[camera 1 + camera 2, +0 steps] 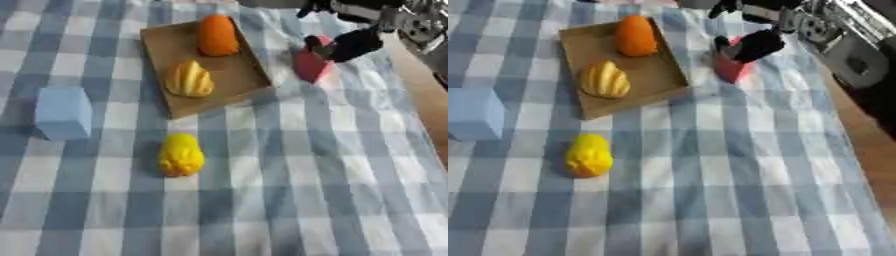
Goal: Pick up objects on the table and place them in the box.
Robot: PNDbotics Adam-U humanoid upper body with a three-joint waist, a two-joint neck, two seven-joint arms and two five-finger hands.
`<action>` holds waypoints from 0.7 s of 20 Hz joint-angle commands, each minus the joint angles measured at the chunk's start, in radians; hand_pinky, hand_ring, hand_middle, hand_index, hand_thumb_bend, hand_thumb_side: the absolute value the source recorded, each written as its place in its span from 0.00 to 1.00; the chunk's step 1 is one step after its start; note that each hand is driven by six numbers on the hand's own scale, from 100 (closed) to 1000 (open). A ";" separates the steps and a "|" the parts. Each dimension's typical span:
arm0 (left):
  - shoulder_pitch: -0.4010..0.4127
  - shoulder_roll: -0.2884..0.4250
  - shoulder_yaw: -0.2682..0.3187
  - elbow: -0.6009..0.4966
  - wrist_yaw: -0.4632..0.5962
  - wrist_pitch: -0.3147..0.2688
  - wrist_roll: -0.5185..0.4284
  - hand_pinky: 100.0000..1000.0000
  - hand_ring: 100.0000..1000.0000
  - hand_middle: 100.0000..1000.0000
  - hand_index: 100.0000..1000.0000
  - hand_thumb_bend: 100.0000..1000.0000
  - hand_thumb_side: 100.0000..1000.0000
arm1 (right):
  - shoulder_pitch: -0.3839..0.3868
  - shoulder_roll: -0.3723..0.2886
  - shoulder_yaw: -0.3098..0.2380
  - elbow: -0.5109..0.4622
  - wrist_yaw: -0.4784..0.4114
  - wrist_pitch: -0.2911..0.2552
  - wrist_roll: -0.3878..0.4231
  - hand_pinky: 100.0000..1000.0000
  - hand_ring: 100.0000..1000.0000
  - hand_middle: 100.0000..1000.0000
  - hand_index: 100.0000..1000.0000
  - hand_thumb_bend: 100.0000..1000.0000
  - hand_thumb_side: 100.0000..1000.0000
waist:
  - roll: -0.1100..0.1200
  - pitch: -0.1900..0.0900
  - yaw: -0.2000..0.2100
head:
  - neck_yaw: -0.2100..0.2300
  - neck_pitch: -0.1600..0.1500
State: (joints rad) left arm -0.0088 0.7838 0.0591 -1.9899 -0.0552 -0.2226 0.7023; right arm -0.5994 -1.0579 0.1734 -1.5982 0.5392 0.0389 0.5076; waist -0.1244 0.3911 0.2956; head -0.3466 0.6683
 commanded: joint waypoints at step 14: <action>0.000 0.030 0.010 -0.010 -0.007 -0.002 0.005 0.84 0.70 0.70 0.81 0.26 0.56 | -0.012 -0.007 -0.034 0.131 0.029 -0.022 0.038 0.82 0.90 0.86 0.90 0.00 0.49 | 0.004 -0.005 -0.001 | 0.002 -0.020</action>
State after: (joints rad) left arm -0.0085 0.7839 0.0590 -1.9899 -0.0588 -0.2227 0.7031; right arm -0.6048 -1.0410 0.1602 -1.4718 0.5730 0.0161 0.5446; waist -0.1270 0.4035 0.2947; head -0.3451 0.6642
